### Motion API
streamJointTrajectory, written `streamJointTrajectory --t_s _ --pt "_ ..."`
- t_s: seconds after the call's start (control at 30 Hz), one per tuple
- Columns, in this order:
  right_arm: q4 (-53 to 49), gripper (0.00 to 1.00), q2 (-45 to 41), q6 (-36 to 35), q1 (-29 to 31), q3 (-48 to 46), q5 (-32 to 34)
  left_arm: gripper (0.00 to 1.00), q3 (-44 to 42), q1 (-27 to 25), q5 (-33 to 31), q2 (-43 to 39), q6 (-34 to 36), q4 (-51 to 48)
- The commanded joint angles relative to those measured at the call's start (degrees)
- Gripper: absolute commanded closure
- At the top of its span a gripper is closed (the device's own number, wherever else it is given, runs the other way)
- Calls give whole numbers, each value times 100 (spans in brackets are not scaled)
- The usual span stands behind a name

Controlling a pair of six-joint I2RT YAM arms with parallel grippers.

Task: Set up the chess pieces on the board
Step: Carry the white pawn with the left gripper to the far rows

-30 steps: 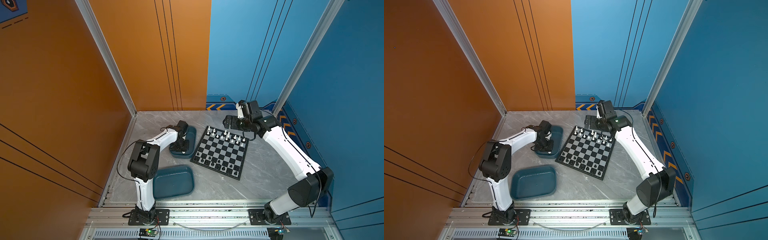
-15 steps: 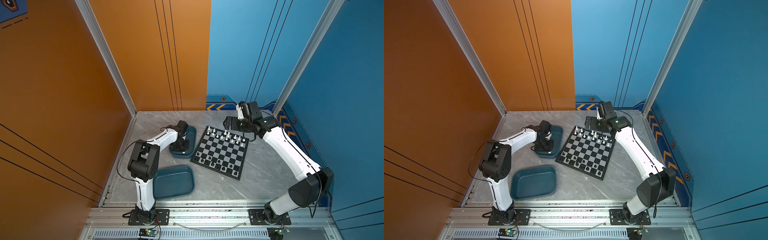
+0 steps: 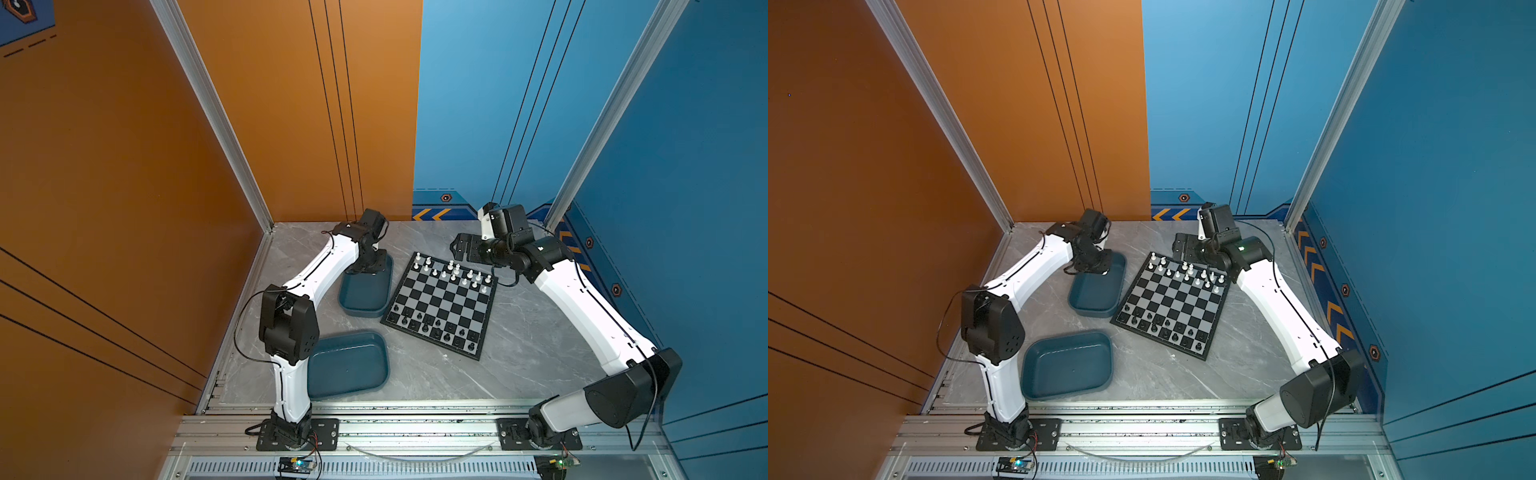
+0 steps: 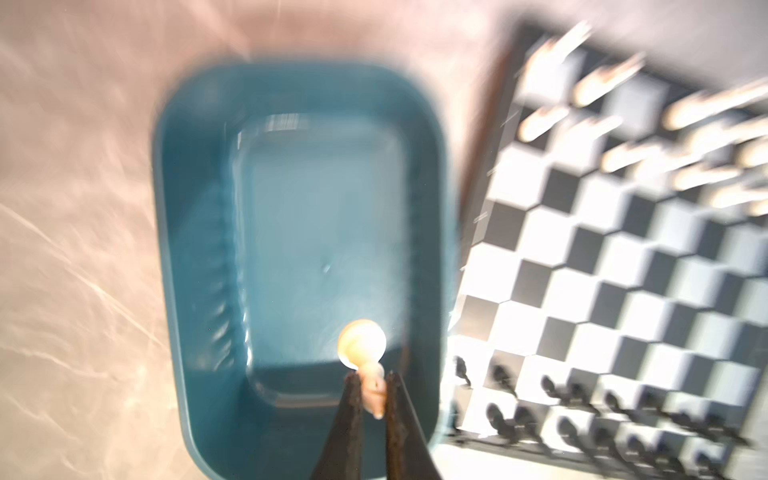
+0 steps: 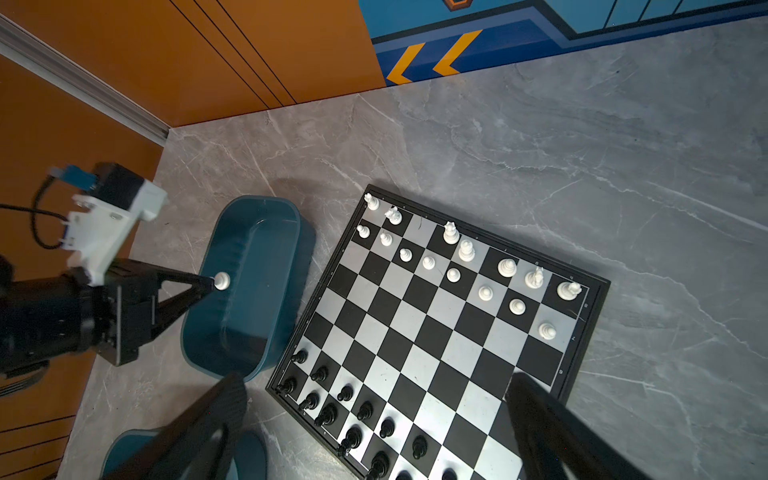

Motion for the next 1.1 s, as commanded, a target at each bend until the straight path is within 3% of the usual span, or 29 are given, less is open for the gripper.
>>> streamJointTrajectory --t_s 0.0,0.63,1.07 --pt "-191 0 -318 49 -116 -187 100 97 667 -288 -304 362 108 -562" --pt "-547 0 -1387 -201 -901 -688 -158 96 4665 -1389 -264 3195 84 -586" --pt "-524 0 -1693 -123 -1236 -989 -362 96 4468 -1614 -566 3821 267 308"
